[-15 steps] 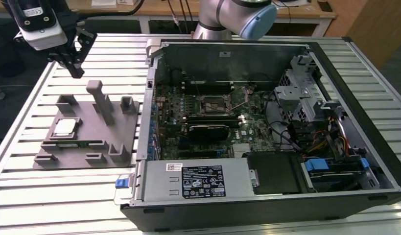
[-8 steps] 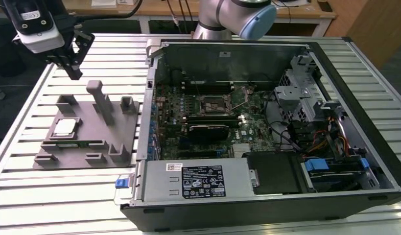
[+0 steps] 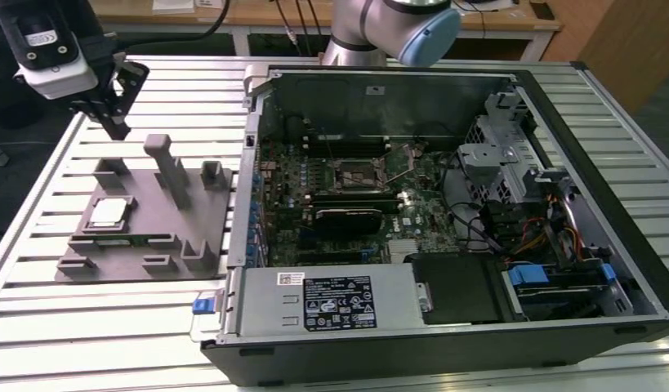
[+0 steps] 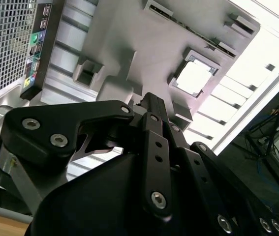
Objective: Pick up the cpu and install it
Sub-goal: 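Reach for the cpu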
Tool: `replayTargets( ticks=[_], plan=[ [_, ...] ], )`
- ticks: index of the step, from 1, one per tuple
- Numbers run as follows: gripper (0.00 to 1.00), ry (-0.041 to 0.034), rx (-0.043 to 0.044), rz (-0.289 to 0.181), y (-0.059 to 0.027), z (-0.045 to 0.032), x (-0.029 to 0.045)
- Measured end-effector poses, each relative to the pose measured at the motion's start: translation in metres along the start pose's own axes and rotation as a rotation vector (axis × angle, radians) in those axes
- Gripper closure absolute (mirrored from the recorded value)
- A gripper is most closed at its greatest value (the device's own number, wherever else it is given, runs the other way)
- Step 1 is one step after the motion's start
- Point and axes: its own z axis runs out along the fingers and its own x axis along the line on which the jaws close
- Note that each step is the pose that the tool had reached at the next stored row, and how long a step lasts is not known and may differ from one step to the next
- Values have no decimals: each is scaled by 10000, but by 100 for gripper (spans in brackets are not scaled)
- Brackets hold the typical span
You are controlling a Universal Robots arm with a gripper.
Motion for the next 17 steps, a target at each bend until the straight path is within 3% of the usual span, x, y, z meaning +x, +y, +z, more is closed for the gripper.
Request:
replayTargets(
  ticks=[11,17],
  plan=[
    [89,0,0,1,-19,151,194],
    [89,0,0,7,-4,221,251]
  ],
)
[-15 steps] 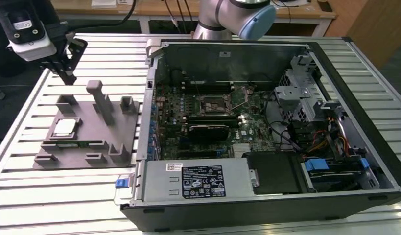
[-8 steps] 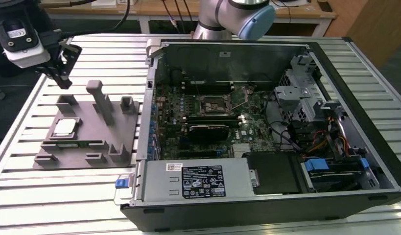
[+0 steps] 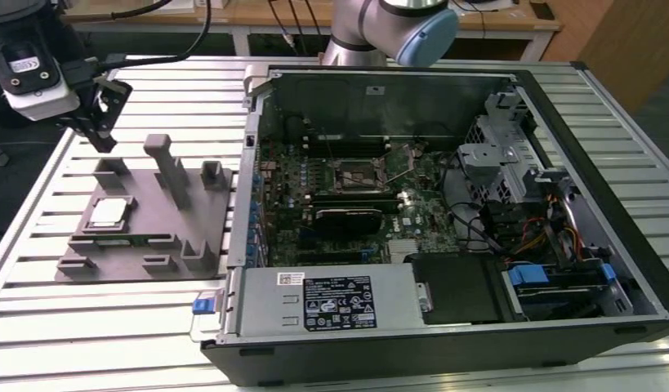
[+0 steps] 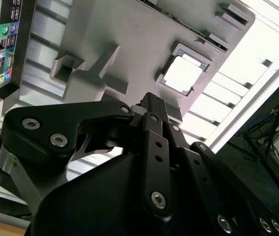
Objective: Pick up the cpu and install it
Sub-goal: 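Reach for the cpu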
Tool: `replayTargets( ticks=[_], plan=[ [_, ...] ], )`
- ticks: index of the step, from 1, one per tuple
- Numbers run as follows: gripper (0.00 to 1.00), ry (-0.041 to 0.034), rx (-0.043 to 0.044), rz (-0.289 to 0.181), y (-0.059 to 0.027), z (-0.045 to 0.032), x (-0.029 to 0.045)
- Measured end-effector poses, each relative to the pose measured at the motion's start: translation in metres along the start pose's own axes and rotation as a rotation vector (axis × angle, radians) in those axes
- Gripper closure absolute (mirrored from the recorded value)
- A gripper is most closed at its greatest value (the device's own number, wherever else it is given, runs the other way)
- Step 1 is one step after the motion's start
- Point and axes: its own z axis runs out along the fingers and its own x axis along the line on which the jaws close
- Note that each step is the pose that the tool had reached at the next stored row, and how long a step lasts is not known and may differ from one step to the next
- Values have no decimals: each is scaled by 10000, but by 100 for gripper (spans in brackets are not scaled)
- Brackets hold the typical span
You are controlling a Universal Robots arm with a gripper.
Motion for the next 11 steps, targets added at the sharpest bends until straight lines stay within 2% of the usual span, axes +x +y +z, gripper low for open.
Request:
replayTargets(
  ticks=[5,11],
  plan=[
    [89,-1,0,3,2,69,35],
    [89,1,-25,5,1,78,45]
  ],
)
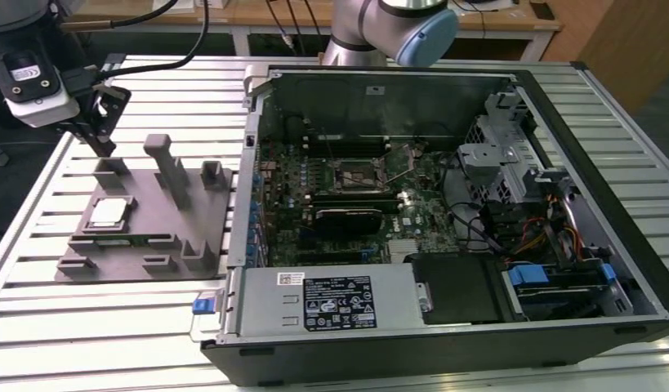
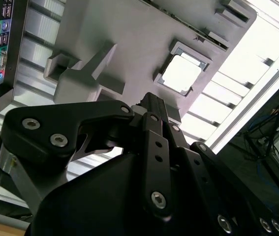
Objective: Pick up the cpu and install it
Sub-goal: 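Reach for the cpu, then pick up the cpu and move it towards the insertion slot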
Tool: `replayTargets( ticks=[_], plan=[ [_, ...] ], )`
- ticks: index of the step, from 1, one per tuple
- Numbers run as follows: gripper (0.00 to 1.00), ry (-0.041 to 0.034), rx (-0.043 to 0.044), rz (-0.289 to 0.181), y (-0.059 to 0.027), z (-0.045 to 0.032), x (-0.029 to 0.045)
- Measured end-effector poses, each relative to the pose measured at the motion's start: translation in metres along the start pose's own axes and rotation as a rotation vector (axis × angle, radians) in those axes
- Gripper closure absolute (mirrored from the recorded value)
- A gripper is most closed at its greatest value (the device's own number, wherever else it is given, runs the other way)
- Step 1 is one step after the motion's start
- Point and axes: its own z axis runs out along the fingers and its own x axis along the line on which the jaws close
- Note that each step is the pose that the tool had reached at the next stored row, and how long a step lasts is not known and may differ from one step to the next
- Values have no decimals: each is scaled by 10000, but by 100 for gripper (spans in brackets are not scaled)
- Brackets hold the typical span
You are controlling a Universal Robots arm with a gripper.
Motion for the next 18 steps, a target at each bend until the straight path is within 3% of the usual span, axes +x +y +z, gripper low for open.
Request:
replayTargets(
  ticks=[18],
  plan=[
    [89,0,-25,1,-3,31,14]
  ],
)
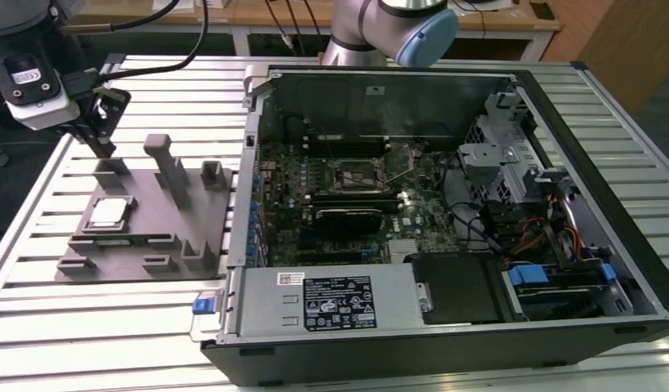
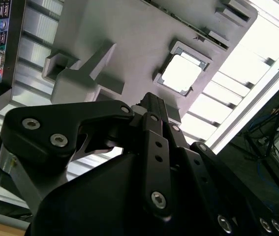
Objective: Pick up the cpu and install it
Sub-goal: 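Pick up the cpu and move it towards the insertion slot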
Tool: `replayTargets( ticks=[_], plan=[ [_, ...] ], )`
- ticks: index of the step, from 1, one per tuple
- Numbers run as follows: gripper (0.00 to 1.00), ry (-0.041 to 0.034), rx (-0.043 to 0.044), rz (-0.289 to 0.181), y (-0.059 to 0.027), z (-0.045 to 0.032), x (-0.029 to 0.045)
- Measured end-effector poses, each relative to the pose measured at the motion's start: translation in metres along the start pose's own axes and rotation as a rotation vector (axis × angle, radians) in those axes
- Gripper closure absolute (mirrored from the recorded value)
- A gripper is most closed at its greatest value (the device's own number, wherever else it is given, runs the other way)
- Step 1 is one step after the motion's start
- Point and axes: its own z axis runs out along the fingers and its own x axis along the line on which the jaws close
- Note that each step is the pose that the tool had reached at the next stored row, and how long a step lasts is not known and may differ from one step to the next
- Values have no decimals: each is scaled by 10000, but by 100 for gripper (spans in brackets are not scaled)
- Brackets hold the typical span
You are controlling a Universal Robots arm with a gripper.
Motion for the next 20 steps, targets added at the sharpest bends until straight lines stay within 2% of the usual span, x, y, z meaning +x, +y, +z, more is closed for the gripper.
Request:
replayTargets(
  ticks=[20],
  plan=[
    [89,2,2,-1,-12,125,76]
  ],
)
